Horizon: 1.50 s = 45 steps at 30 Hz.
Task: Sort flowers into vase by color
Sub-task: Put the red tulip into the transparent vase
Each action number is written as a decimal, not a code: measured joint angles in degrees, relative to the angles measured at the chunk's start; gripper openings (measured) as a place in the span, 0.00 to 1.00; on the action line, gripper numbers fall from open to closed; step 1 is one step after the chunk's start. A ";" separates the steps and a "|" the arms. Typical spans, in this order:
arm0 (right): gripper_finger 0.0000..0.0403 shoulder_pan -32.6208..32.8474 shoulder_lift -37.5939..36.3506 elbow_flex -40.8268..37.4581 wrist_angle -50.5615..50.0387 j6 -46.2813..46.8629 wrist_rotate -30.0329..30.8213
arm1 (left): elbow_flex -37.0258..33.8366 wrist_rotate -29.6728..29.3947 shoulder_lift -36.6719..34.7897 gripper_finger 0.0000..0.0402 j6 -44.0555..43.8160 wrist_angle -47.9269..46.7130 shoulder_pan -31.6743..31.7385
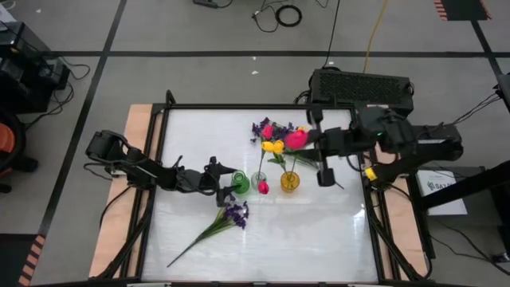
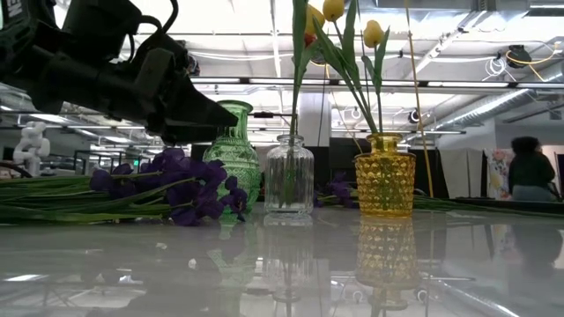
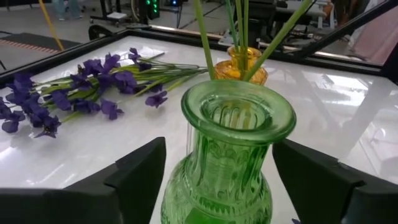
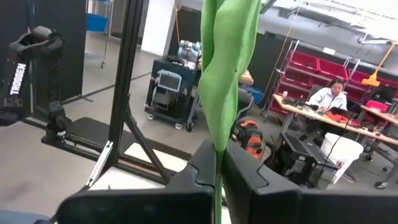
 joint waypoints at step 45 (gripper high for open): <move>0.01 -0.01 1.52 0.00 0.49 1.53 0.00 | -3.21 0.59 -8.07 0.50 -0.48 -5.91 -0.18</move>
